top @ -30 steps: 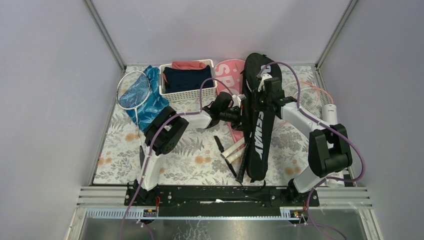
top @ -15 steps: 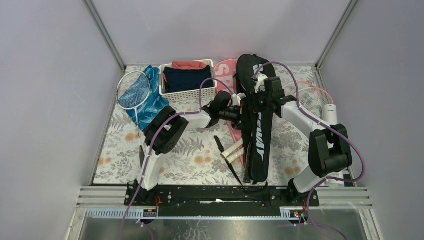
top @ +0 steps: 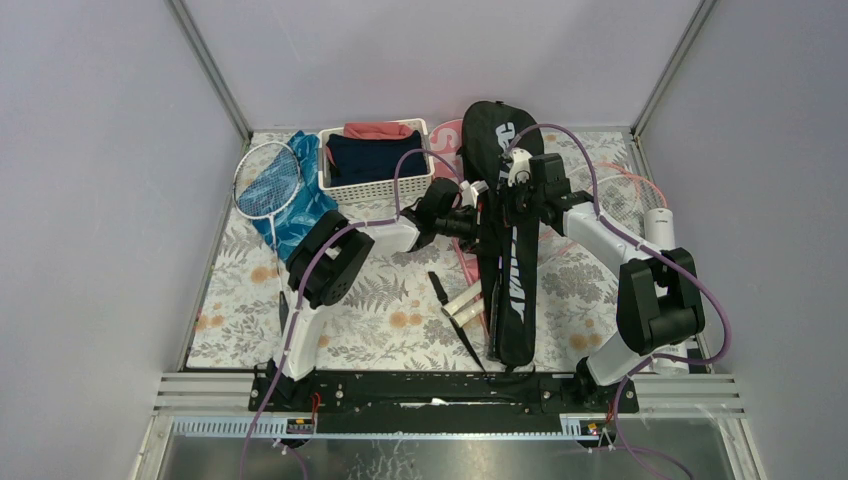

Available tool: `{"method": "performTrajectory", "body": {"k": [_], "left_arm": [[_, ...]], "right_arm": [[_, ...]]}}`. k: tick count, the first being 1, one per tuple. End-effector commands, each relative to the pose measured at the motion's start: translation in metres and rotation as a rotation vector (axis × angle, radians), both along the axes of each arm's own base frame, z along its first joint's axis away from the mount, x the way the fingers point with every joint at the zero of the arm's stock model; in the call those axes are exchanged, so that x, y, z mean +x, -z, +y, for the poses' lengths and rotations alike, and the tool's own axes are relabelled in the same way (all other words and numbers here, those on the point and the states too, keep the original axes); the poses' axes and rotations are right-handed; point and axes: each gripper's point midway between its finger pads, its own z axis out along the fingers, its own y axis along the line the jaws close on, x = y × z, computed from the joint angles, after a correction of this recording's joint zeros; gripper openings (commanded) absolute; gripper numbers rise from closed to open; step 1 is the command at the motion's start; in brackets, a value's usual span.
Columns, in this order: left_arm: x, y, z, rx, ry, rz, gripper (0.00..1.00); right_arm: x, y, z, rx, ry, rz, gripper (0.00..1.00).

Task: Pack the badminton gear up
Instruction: Place the racket in the racket bag.

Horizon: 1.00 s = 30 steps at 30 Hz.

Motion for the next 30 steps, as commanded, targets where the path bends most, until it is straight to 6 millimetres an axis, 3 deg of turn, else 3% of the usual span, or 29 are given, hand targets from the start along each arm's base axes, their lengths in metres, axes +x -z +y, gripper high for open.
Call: {"method": "performTrajectory", "body": {"k": [1,14,20,30], "left_arm": [[0.04,-0.037,-0.005,-0.078,-0.082,-0.194,0.0],[0.052,-0.018,0.003,-0.012,-0.167,-0.142,0.0],[0.065,-0.026,0.019,-0.058,-0.227,-0.072,0.0],[0.06,-0.023,0.016,-0.073,-0.215,-0.096,0.0]], "right_arm": [[-0.03,-0.004,0.023,0.114,-0.083,0.086,0.0],[-0.035,-0.017,0.043,0.219,-0.15,0.136,0.0],[-0.036,-0.011,0.037,0.192,-0.134,0.127,0.0],[-0.032,-0.012,0.044,0.252,-0.082,0.179,0.0]]}}
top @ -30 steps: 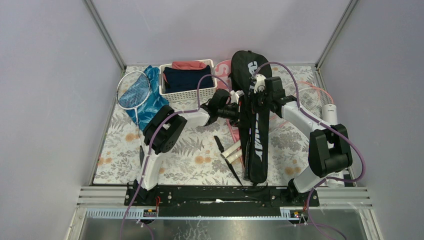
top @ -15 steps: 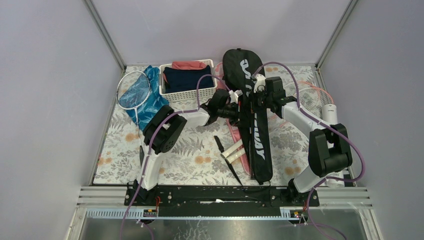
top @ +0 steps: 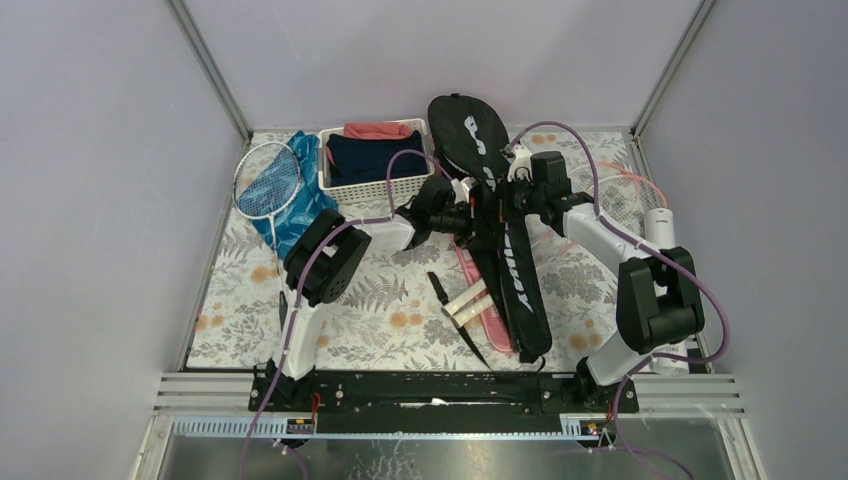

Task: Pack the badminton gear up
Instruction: Place the racket in the racket bag.

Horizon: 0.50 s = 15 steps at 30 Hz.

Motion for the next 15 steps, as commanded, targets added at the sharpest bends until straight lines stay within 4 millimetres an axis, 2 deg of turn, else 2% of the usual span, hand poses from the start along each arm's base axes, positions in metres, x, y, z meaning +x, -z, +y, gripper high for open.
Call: {"method": "performTrajectory", "body": {"k": [1,8,15], "left_arm": [[0.037,-0.022,0.007,-0.068,-0.117,-0.162,0.0],[0.033,-0.022,0.008,-0.111,-0.138,-0.112,0.0],[0.029,-0.028,0.007,-0.171,-0.168,-0.039,0.0]], "right_arm": [[-0.034,0.003,0.024,0.102,-0.08,0.178,0.0],[-0.033,-0.01,0.037,0.2,-0.082,0.233,0.0],[-0.026,-0.022,0.04,0.256,-0.052,0.241,0.0]]}}
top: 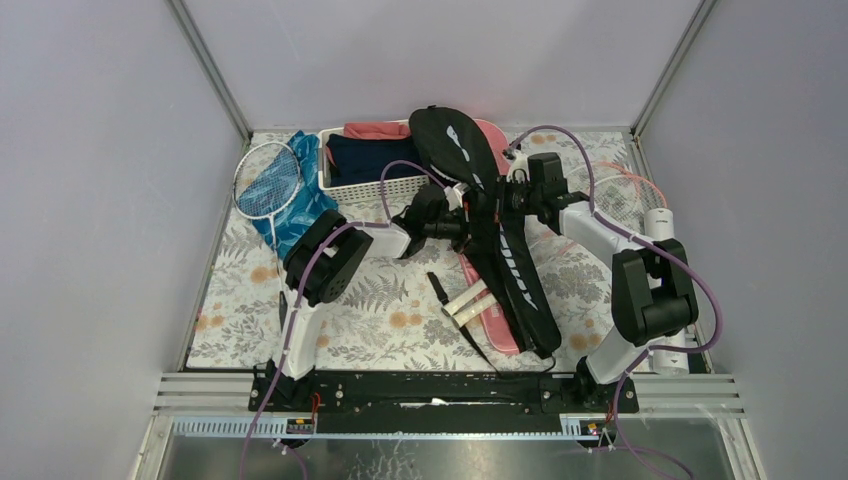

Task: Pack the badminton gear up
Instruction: Place the racket in the racket bag.

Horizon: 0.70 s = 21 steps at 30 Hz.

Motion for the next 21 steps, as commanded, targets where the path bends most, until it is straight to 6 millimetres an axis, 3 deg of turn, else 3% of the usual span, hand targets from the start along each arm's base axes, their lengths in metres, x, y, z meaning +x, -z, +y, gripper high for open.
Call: {"method": "performTrajectory", "body": {"k": [1,8,14,21], "left_arm": [[0.035,-0.034,0.002,-0.111,-0.127,-0.101,0.0],[0.037,-0.015,0.013,-0.057,-0.165,-0.062,0.0],[0.052,0.015,0.039,0.077,-0.249,0.054,0.0],[0.051,0.001,0.028,0.023,-0.205,0.004,0.0]], "right_arm": [[-0.017,-0.033,0.025,0.157,-0.072,0.084,0.0],[-0.005,-0.051,0.019,0.196,-0.011,0.088,0.0],[-0.005,-0.06,0.014,0.22,0.033,0.097,0.0],[0.0,-0.061,0.017,0.255,0.072,0.135,0.0]]}}
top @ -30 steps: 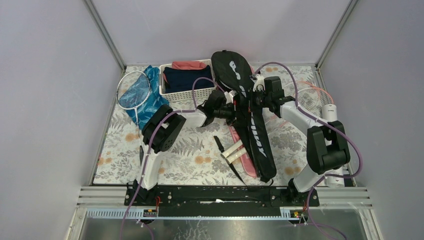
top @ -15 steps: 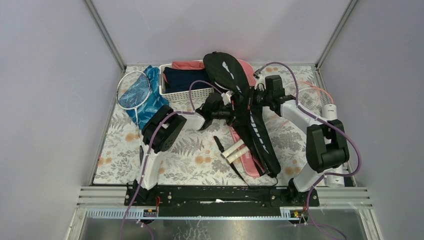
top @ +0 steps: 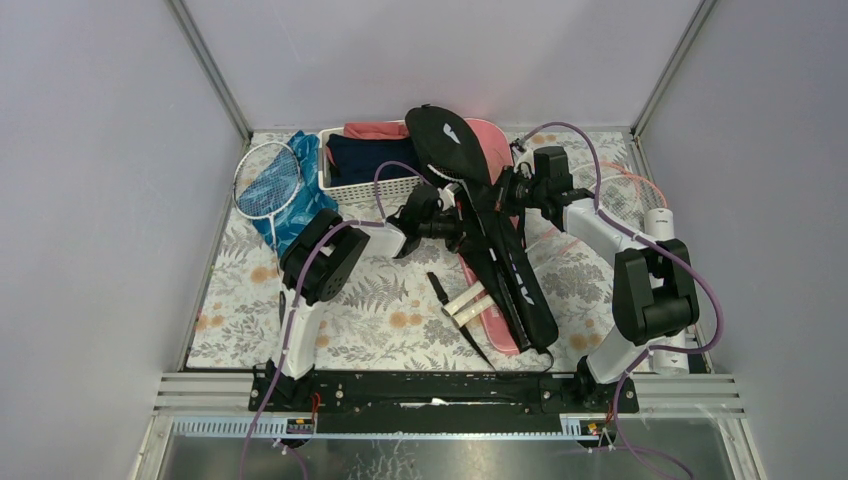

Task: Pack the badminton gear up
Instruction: Place the racket in the racket bag.

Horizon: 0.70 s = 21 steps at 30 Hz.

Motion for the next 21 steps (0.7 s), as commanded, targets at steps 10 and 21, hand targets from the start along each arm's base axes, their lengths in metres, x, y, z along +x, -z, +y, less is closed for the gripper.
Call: {"method": "performTrajectory", "body": {"k": [10,21], "left_arm": [[0.05,-0.056,-0.004,-0.198,-0.09,-0.113,0.0],[0.053,-0.046,-0.009,-0.183,-0.08,-0.112,0.0]], "right_arm": [[-0.01,-0.025,0.015,0.137,-0.006,0.058,0.0],[-0.013,-0.03,0.018,0.196,0.006,0.081,0.0]]}}
